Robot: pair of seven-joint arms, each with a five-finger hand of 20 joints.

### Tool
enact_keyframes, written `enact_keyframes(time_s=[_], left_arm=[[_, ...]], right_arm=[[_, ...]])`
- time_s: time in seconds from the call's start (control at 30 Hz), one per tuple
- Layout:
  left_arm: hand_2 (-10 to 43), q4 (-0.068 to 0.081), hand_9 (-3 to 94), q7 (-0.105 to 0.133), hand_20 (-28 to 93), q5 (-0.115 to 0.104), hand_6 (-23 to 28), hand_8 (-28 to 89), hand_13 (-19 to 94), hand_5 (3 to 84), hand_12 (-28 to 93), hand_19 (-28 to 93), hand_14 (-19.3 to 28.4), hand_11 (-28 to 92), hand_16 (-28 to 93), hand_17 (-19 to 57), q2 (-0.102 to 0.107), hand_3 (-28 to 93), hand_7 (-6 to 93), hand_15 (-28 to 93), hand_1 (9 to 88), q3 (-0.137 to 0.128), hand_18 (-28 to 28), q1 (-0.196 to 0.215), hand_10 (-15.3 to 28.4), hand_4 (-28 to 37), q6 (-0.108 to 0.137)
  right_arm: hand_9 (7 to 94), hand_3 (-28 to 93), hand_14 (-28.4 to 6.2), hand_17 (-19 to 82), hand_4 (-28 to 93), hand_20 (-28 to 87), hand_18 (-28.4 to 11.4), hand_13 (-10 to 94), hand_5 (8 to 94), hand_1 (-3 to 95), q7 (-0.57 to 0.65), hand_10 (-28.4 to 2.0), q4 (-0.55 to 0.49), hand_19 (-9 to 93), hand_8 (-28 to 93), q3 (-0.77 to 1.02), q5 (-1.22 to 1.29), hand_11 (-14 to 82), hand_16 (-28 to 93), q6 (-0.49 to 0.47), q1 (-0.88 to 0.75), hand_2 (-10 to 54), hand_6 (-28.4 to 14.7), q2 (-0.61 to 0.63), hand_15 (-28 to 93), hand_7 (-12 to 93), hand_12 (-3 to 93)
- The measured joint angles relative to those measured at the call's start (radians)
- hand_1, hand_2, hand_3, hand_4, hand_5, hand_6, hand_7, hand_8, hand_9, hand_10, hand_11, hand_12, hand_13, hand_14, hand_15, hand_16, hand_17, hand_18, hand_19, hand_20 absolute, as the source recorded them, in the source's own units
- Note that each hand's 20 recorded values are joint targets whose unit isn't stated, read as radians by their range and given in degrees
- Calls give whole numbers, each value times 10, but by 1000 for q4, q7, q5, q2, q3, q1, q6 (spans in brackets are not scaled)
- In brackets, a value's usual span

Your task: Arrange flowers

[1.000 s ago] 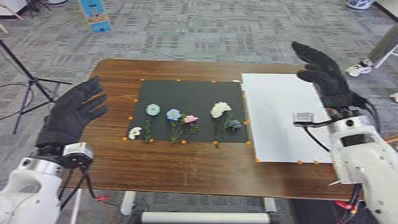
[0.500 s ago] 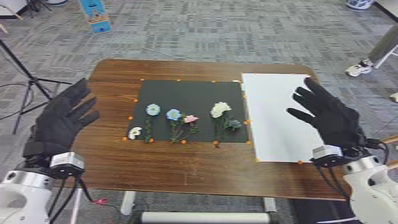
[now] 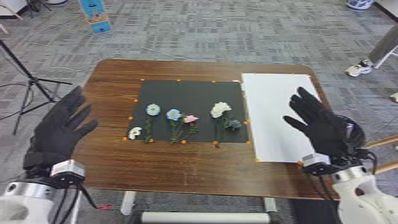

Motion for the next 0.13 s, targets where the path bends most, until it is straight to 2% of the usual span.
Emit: enact_keyframes(time_s=[0.07,0.13], left_arm=[[-95,8,115,0,39,0,16,-88,108,165,239,379,120,71,109,-173,0,685,186,6,244,11,262,-3,81,-272,-1],[-95,15,115,-7,37,-1,17,-88,107,164,244,382,121,69,108,-172,0,656,184,8,250,18,265,-13,82,-281,-10]], right_arm=[[239,808,-64,-124,-221,65,-179,141,286,139,-10,-78,-4,321,-58,-8,-3,-16,361,26,-5,-39,-36,0,-144,38,190],[239,809,-59,-122,-223,65,-174,144,288,141,-25,-76,-4,317,-59,-20,3,-16,361,52,-6,-42,-33,0,-148,43,190]])
